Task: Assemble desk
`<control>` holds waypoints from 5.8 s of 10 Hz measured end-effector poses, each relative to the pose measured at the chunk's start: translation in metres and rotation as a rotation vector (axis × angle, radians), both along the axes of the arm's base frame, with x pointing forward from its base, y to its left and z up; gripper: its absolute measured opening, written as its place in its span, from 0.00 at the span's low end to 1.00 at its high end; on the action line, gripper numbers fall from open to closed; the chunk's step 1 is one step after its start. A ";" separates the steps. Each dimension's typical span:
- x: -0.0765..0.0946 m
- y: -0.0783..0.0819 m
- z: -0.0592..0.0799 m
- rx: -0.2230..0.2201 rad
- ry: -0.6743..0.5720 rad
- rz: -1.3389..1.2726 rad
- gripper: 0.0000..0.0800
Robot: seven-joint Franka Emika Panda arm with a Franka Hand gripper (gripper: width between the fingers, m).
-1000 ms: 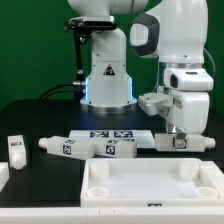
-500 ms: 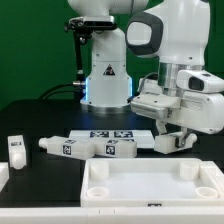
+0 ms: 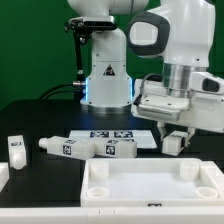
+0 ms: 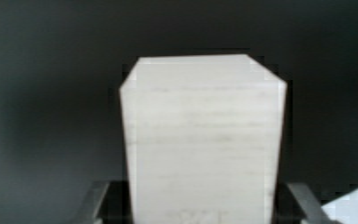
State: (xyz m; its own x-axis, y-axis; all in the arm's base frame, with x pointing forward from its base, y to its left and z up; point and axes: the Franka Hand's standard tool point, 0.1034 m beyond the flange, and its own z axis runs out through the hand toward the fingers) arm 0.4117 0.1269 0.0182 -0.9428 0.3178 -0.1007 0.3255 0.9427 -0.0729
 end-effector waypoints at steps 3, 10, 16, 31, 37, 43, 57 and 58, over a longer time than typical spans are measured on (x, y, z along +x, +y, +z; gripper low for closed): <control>-0.001 -0.006 -0.003 -0.029 0.017 0.068 0.36; 0.026 -0.009 0.035 0.031 -0.126 -0.524 0.81; 0.034 0.001 0.038 0.096 -0.182 -0.988 0.81; 0.041 -0.005 0.028 0.126 -0.193 -2.739 0.81; 0.035 -0.020 0.026 -0.380 -0.105 -2.921 0.81; 0.054 -0.026 0.033 -0.781 0.072 -2.751 0.81; 0.015 -0.014 0.000 -1.371 0.087 -2.601 0.81; 0.004 -0.010 -0.005 -1.396 0.080 -2.589 0.81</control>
Offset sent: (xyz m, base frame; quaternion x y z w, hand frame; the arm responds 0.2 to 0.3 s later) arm 0.0000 0.0000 0.0000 0.0000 0.0000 0.0000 1.0000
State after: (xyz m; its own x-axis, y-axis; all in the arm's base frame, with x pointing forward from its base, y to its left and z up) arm 0.4158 0.1171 0.0131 0.4676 -0.1275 -0.8747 -0.0948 -0.9911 0.0938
